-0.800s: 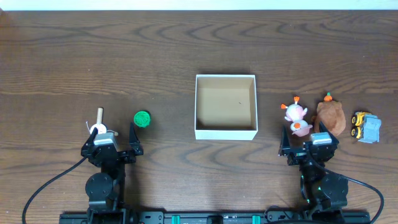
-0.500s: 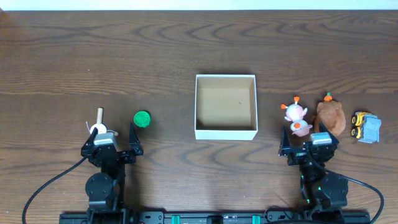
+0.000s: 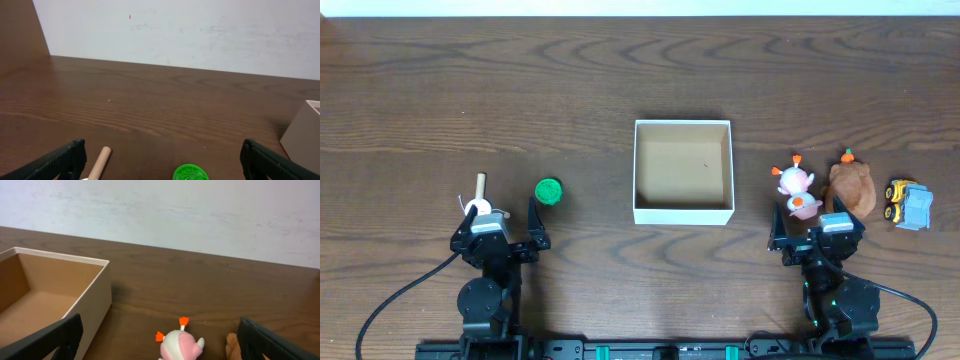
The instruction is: Pack container
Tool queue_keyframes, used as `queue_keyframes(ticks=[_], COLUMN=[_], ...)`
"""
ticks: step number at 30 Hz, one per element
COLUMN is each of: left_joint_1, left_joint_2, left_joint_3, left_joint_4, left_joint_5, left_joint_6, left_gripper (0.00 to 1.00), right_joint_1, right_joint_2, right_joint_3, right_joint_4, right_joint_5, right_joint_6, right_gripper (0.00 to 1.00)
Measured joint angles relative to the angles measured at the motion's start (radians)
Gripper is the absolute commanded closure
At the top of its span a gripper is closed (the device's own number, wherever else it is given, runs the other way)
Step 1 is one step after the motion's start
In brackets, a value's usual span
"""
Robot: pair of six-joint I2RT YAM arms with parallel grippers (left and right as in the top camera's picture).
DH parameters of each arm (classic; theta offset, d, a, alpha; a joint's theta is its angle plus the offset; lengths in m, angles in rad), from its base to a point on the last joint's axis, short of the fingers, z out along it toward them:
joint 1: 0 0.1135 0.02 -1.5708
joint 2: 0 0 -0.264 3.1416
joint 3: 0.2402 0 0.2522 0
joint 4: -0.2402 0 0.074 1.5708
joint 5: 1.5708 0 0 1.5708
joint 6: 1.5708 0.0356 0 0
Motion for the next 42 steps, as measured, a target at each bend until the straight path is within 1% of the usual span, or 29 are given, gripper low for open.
queue_keyframes(ticks=[34, 39, 42], left_joint_1=[0.0, 0.0, 0.0], left_joint_2=[0.0, 0.0, 0.0], left_joint_3=[0.0, 0.0, -0.002], left_joint_4=[0.0, 0.008, 0.018], left_joint_5=[0.0, 0.0, -0.001], left_joint_6=[0.0, -0.003, -0.004], left_gripper=[0.02, 0.02, 0.02], right_joint_1=[0.0, 0.0, 0.0], right_joint_2=[0.0, 0.0, 0.0], right_joint_3=[0.0, -0.001, -0.001], right_joint_4=[0.002, 0.036, 0.075], right_joint_5=[-0.001, -0.005, -0.006], right_joint_6=[0.0, 0.014, 0.051], right_gripper=[0.01, 0.01, 0.01])
